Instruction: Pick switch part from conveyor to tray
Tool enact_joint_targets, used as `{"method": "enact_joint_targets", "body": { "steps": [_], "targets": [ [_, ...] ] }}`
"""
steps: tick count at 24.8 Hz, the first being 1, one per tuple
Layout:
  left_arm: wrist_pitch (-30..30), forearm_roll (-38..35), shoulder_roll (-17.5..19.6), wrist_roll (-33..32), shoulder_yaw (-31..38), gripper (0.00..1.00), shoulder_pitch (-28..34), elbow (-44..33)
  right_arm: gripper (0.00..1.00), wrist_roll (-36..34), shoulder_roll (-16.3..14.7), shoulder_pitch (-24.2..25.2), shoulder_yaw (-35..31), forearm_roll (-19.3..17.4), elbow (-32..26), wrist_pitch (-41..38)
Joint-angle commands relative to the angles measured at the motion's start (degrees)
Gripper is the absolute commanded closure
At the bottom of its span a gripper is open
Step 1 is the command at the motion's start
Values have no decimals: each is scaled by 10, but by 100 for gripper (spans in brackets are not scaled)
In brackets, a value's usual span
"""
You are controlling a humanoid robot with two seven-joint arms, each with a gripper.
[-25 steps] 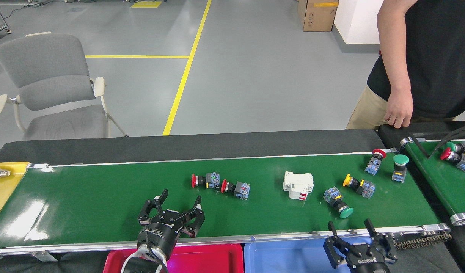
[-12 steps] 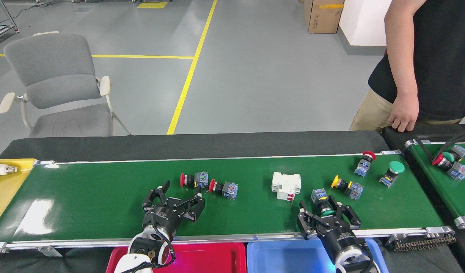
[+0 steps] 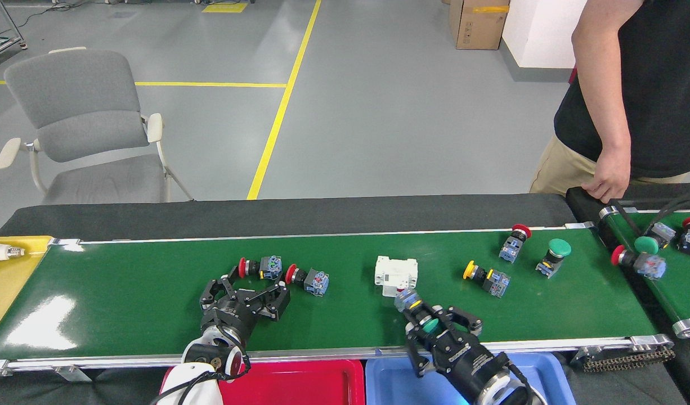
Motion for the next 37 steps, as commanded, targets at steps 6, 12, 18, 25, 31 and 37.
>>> {"method": "enact_joint_targets", "body": {
  "steps": [6, 12, 18, 25, 31, 37],
  "targets": [
    [-1, 2, 4, 5, 15, 0, -25, 9, 0, -5, 6, -2, 119, 12, -15, -82],
    [59, 2, 4, 7, 15, 12, -32, 31, 0, -5, 13, 6, 65, 4, -48, -31],
    [49, 47, 8, 44, 15, 73, -14, 23, 0, -79, 59, 142, -178, -6, -99, 170],
    [-156, 64, 61, 45, 15, 75, 159, -218, 0, -109, 47, 182, -268, -8, -89, 181],
    [-345, 66, 51, 43, 10, 10, 343, -385, 0, -94, 41, 154, -265, 7, -87, 186],
    [-341, 68, 28, 45, 19, 1, 367, -385, 0, -44, 12, 95, -250, 15, -32, 186]
  ]
}}
